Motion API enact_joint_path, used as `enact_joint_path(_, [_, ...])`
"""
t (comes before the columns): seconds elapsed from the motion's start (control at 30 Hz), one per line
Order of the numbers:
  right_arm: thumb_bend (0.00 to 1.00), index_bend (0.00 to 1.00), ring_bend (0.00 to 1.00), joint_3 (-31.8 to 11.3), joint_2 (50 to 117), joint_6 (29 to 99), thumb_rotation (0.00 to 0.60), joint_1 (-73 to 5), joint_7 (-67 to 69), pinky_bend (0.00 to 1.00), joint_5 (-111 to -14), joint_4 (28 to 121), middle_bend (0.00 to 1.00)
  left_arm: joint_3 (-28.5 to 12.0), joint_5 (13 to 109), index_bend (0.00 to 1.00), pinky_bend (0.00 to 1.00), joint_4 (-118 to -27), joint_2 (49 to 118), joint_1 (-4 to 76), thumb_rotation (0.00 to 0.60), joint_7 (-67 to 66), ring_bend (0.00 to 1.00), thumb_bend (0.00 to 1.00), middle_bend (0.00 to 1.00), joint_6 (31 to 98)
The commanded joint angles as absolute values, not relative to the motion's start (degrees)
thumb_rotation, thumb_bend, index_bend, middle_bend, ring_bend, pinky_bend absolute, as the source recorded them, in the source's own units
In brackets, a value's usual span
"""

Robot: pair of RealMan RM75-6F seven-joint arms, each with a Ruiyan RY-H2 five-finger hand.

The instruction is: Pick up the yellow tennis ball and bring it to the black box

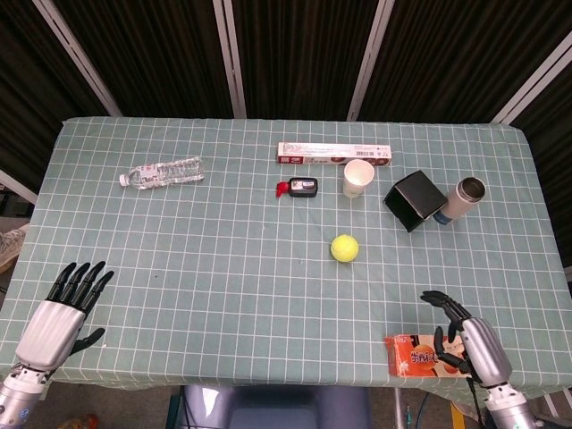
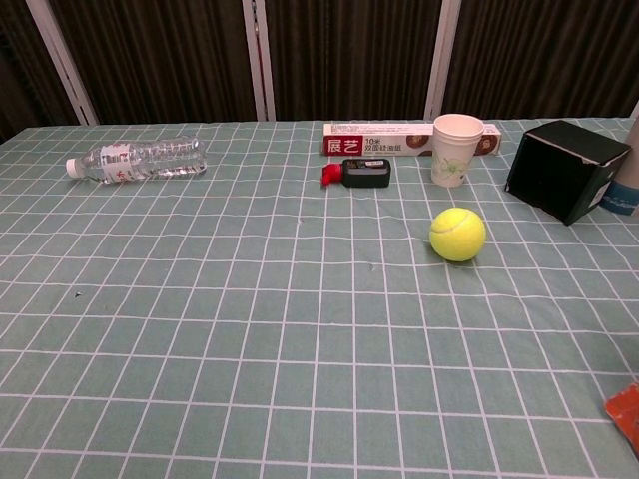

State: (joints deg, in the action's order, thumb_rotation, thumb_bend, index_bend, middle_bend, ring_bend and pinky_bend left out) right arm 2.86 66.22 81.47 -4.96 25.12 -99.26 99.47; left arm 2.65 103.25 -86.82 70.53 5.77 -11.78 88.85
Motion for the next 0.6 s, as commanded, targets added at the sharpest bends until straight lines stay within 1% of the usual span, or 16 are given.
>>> enact_joint_path(0.03, [0.79, 0.23, 0.28, 2.7, 65.2, 71.0, 0.6, -11.0, 32.6, 0.66, -94.0, 107.1, 0.23, 2.7, 102.6, 0.0, 0.0, -87.1, 70.5, 5.8, 0.6, -12.3, 0.0, 0.1, 0.0, 88.2])
enact_joint_path(0.1, [0.79, 0.23, 0.28, 1.8, 65.1, 66.0, 0.6, -13.6, 37.3, 0.66, -90.5, 109.6, 0.23, 2.8, 101.7, 0.0, 0.0, -87.7, 70.3, 5.7, 0.6, -12.7, 0.0, 0.1, 0.0, 87.6])
enact_joint_path(0.2, [0.79, 0.23, 0.28, -0.1, 65.8, 61.0, 0.6, -16.6, 40.4, 0.66, -86.1, 110.6, 0.23, 2.6, 100.9, 0.0, 0.0, -88.2, 70.1, 5.7, 0.6, -13.4, 0.0, 0.1, 0.0, 87.1])
enact_joint_path(0.43, [0.79, 0.19, 0.28, -5.0, 70.1, 53.1, 0.6, -22.0, 40.7, 0.65, -75.4, 110.0, 0.23, 2.2, 99.7, 0.0, 0.0, -89.1, 70.0, 5.9, 0.6, -14.4, 0.0, 0.1, 0.0, 86.4])
enact_joint_path(0.53, [0.79, 0.17, 0.27, -7.6, 71.9, 48.7, 0.6, -24.6, 42.3, 0.64, -68.4, 108.7, 0.23, 1.9, 98.9, 0.0, 0.0, -89.3, 70.1, 6.4, 0.6, -14.7, 0.0, 0.1, 0.0, 85.5])
enact_joint_path(0.6, [0.79, 0.15, 0.26, -9.1, 73.7, 47.0, 0.6, -26.0, 42.2, 0.63, -64.9, 107.2, 0.23, 1.6, 98.4, 0.0, 0.0, -89.4, 70.2, 6.7, 0.6, -15.1, 0.0, 0.1, 0.0, 85.1])
